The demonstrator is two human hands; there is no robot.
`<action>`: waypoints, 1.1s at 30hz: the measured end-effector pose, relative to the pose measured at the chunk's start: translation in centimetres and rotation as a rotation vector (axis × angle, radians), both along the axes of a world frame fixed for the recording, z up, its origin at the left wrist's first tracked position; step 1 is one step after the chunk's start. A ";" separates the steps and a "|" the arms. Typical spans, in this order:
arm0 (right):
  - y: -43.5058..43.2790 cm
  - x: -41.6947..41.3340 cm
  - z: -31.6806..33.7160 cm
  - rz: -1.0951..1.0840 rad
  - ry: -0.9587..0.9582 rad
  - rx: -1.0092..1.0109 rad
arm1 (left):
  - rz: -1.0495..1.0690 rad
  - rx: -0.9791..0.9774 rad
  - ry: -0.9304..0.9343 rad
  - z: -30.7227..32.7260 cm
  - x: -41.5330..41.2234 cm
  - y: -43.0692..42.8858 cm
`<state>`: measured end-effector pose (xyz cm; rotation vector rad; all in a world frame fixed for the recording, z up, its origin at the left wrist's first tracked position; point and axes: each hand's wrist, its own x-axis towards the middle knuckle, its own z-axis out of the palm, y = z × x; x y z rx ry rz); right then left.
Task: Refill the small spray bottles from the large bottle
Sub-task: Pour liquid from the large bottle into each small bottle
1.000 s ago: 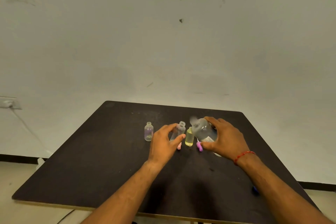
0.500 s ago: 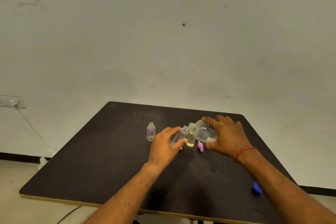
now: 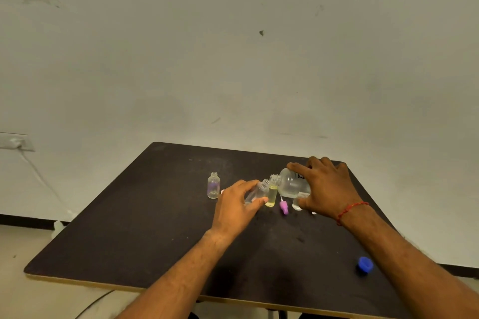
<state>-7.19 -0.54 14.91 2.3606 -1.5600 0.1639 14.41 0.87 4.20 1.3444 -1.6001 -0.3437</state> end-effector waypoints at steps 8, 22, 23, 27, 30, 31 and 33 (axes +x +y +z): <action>0.2 0.1 0.5 0.001 0.037 -0.023 | 0.007 0.000 0.004 0.1 -0.2 0.0; 0.5 0.4 1.4 0.023 0.128 -0.075 | -0.009 -0.006 0.023 -0.4 -0.3 0.1; 0.5 0.4 1.4 0.023 0.132 -0.075 | -0.010 -0.009 0.023 -0.4 -0.3 0.0; 0.4 0.5 1.5 0.022 0.133 -0.071 | -0.002 -0.017 0.020 -0.4 -0.3 -0.1; 0.5 0.6 1.6 0.028 0.133 -0.067 | -0.003 -0.019 0.018 -0.5 -0.3 -0.1; 0.5 0.6 1.6 0.028 0.132 -0.066 | -0.005 -0.018 0.017 -0.5 -0.3 -0.1; 0.4 0.7 1.6 0.027 0.133 -0.065 | -0.005 -0.018 0.016 -0.5 -0.2 -0.1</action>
